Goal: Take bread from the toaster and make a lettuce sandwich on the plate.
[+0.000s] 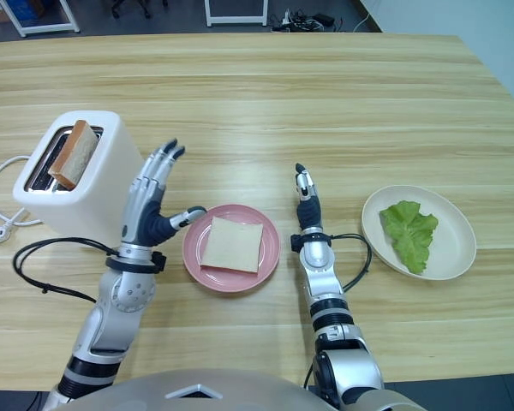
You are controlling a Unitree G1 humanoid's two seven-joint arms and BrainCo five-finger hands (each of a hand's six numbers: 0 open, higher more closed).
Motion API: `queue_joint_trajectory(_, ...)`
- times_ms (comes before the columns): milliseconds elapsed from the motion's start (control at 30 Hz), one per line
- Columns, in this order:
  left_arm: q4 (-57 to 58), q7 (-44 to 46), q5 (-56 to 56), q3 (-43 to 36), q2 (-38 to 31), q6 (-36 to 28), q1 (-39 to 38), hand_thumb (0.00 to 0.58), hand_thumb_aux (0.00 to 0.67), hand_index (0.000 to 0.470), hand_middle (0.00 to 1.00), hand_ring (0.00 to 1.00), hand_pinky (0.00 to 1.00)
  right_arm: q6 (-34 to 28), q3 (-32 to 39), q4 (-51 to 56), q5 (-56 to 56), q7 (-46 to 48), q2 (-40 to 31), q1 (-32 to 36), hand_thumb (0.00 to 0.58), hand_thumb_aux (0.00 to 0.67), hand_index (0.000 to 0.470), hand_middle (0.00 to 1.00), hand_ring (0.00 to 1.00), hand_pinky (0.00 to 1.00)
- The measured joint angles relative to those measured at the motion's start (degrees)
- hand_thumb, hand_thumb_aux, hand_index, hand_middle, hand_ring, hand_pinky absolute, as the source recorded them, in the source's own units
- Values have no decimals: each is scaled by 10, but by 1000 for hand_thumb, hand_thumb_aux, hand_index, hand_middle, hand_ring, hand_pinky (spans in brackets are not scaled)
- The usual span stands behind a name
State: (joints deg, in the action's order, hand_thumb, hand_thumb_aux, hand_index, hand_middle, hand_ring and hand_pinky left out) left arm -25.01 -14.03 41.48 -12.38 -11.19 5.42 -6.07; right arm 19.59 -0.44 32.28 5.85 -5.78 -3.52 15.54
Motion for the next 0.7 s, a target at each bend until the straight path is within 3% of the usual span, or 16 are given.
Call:
queue_joint_trajectory(133, 62, 26, -161, 38, 30, 36, 3, 0, 0, 0, 0, 0, 0, 3, 2, -75, 27, -10, -21, -13, 0, 0, 0, 0, 0, 0)
queue_joint_trajectory(200, 135, 48, -233, 50, 46, 48, 5, 0, 0, 0, 0, 0, 0, 3, -13, -169, 59, -12, -61, -39, 0, 0, 0, 0, 0, 0)
queue_joint_trajectory(300, 219, 50, -271, 62, 60, 73, 10, 0, 0, 0, 0, 0, 0, -1, -89, -324, 136, -29, -144, -86, 0, 0, 0, 0, 0, 0)
queue_joint_trajectory(367, 276, 45, -294, 77, 69, 91, 18, 0, 0, 0, 0, 0, 0, -30, -186, -423, 217, -46, -217, -121, 0, 0, 0, 0, 0, 0)
queue_joint_trajectory(467, 311, 36, -305, 88, 78, 110, 20, 0, 0, 0, 0, 0, 0, -65, -256, -423, 305, -69, -312, -139, 0, 0, 0, 0, 0, 0)
queue_joint_trajectory(533, 319, 31, -304, 89, 81, 124, 21, 0, 0, 0, 0, 0, 0, -93, -251, -359, 370, -82, -359, -151, 0, 0, 0, 0, 0, 0)
queue_joint_trajectory(600, 323, 27, -304, 90, 81, 130, 24, 0, 0, 0, 0, 0, 0, -128, -208, -246, 432, -101, -397, -149, 160, 100, 70, 0, 0, 0)
queue_joint_trajectory(700, 327, 23, -303, 91, 83, 135, 25, 0, 0, 0, 0, 0, 0, -153, -140, -126, 481, -125, -418, -146, 265, 176, 123, 0, 0, 0)
